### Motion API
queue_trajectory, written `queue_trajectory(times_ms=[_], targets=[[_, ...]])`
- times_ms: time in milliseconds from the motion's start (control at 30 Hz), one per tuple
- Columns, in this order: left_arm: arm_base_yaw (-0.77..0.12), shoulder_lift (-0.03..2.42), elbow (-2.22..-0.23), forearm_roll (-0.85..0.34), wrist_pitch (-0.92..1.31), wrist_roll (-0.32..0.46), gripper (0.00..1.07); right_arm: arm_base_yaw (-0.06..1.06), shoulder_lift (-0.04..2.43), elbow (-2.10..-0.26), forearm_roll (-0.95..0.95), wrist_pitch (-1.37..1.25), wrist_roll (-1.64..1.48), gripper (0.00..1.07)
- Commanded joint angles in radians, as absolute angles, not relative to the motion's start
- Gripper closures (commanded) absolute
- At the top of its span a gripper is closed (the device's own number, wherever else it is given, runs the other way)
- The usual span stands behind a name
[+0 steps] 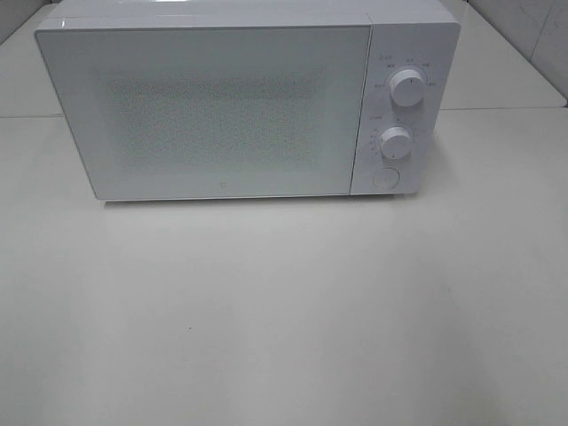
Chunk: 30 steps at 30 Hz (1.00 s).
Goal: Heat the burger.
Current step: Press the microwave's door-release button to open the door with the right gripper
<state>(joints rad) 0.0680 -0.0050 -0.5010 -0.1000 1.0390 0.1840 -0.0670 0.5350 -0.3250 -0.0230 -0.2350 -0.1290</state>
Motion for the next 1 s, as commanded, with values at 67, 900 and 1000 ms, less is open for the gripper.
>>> queue_trajectory(times_ms=[67, 900, 1000], targets=[[0.068, -0.026, -0.498, -0.106, 1.036, 0.182, 0.06, -0.074, 0.659, -0.308, -0.032, -0.397, -0.142, 1.07], [0.068, -0.026, -0.498, -0.106, 1.036, 0.182, 0.06, -0.047, 1.534, -0.229, -0.064, -1.291, 0.335, 1.07], [0.068, -0.026, -0.498, -0.106, 1.036, 0.182, 0.06, 0.006, 1.568, -0.229, -0.062, -1.293, 0.454, 1.07]])
